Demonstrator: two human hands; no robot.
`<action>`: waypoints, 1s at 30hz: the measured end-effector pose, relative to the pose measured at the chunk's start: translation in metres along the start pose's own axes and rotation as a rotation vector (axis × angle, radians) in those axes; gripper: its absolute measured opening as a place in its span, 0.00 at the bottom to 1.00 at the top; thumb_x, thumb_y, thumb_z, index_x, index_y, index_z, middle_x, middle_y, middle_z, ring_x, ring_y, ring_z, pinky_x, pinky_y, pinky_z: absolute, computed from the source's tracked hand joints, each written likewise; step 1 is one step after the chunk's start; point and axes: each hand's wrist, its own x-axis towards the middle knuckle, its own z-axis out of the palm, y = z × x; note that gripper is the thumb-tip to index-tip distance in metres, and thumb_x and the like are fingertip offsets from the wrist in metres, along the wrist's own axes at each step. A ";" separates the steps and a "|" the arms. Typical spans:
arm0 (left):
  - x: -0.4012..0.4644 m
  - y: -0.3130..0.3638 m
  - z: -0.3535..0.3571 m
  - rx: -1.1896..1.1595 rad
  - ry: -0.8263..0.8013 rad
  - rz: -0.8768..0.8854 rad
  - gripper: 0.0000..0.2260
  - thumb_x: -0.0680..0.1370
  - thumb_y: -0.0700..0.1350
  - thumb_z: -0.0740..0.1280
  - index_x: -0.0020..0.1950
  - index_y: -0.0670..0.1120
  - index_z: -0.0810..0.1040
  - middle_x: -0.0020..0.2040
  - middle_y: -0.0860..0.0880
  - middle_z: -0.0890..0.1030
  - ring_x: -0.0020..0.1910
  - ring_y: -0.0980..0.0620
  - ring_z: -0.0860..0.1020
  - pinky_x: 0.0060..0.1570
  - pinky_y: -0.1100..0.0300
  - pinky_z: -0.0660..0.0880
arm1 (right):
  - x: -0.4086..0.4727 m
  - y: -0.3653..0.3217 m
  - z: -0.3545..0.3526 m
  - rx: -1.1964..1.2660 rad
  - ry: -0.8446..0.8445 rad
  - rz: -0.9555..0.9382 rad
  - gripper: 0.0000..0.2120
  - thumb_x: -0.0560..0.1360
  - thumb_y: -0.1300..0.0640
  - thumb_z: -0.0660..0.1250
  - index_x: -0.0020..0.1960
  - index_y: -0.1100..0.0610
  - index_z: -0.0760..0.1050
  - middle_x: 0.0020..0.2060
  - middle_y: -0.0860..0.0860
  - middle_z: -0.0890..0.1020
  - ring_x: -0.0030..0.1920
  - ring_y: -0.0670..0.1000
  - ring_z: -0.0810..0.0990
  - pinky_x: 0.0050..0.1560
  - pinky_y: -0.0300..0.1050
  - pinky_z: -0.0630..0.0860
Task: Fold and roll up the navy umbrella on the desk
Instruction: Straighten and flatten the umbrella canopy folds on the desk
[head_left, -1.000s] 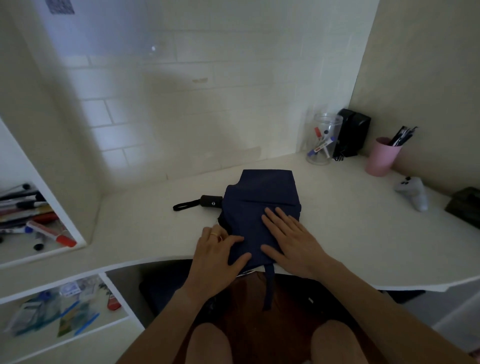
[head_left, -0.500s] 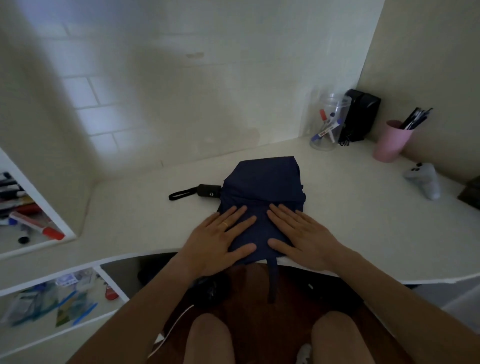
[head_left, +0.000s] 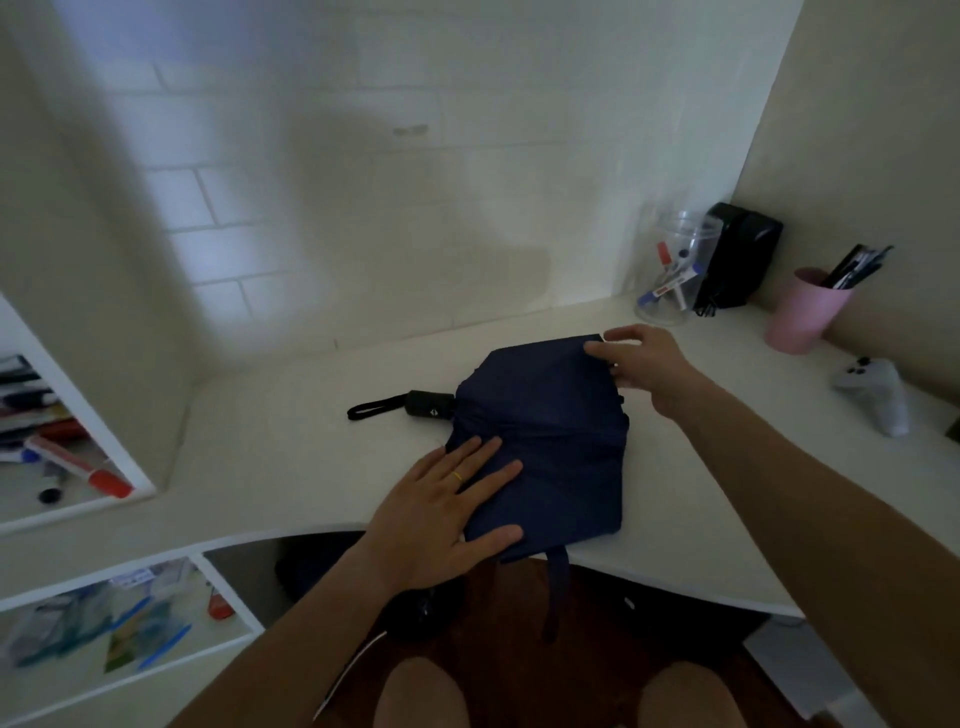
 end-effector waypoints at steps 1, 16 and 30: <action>0.000 0.000 -0.001 0.004 -0.004 -0.001 0.32 0.80 0.72 0.47 0.82 0.62 0.50 0.83 0.54 0.50 0.82 0.54 0.49 0.80 0.50 0.51 | 0.003 -0.004 0.002 0.037 -0.024 0.006 0.23 0.70 0.56 0.79 0.61 0.58 0.77 0.51 0.57 0.83 0.49 0.54 0.83 0.50 0.48 0.82; 0.001 -0.001 -0.002 -0.031 -0.053 -0.025 0.33 0.79 0.73 0.46 0.82 0.63 0.50 0.83 0.55 0.52 0.82 0.54 0.50 0.80 0.52 0.50 | -0.123 0.013 -0.024 0.137 -0.052 -0.384 0.08 0.74 0.63 0.73 0.51 0.54 0.86 0.46 0.51 0.88 0.48 0.49 0.85 0.52 0.42 0.81; -0.006 0.026 -0.031 -0.498 0.270 -0.347 0.33 0.70 0.78 0.59 0.55 0.53 0.83 0.54 0.55 0.81 0.53 0.55 0.76 0.56 0.55 0.73 | -0.162 0.110 -0.009 -0.397 -0.111 -0.495 0.11 0.72 0.61 0.75 0.48 0.46 0.82 0.46 0.40 0.84 0.49 0.40 0.82 0.56 0.40 0.79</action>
